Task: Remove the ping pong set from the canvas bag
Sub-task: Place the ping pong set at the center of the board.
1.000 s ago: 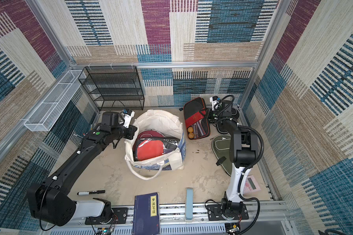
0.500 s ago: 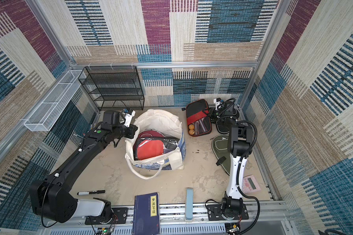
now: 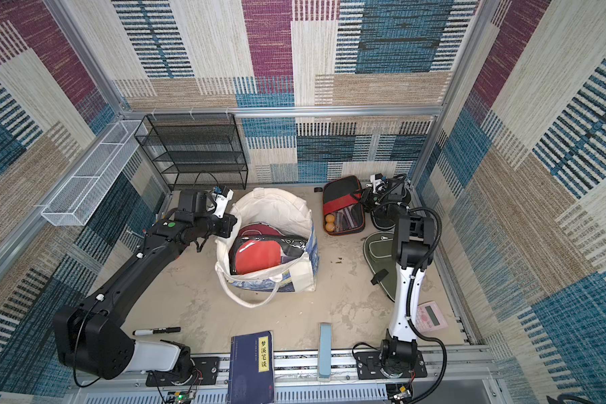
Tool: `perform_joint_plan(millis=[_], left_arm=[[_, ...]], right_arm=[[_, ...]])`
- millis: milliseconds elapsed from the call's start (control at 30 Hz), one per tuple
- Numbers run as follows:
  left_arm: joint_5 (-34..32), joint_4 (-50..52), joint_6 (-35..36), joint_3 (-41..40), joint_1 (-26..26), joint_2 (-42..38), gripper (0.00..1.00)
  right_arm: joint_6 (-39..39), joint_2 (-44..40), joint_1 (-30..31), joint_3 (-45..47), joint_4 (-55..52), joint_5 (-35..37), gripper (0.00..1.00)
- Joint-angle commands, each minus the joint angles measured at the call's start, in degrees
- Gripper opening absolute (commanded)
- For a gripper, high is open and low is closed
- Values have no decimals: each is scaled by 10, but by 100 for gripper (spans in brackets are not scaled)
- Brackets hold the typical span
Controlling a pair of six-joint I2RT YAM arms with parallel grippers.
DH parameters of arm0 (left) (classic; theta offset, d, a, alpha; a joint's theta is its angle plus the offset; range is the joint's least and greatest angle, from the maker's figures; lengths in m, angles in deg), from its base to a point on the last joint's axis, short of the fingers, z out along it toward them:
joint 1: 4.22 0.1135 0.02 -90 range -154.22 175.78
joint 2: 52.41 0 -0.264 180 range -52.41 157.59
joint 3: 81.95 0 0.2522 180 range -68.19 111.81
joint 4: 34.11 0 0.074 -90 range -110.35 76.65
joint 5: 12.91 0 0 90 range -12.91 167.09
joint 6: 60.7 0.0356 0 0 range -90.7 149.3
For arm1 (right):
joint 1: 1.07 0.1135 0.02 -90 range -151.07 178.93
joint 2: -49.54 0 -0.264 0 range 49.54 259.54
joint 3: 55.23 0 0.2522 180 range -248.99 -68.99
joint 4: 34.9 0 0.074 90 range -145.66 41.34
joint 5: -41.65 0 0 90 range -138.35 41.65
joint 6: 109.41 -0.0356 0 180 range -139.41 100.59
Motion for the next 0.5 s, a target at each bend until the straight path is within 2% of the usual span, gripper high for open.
perform_joint_plan(millis=[0, 367, 467], left_arm=[[1, 15, 14, 5, 1, 4, 0], [3, 10, 12, -1, 1, 5, 0], [5, 9, 10, -2, 1, 5, 0]], right_arm=[[46, 5, -3, -1, 32, 31, 1], [82, -18, -5, -15, -12, 48, 47], [96, -25, -5, -15, -24, 53, 52]])
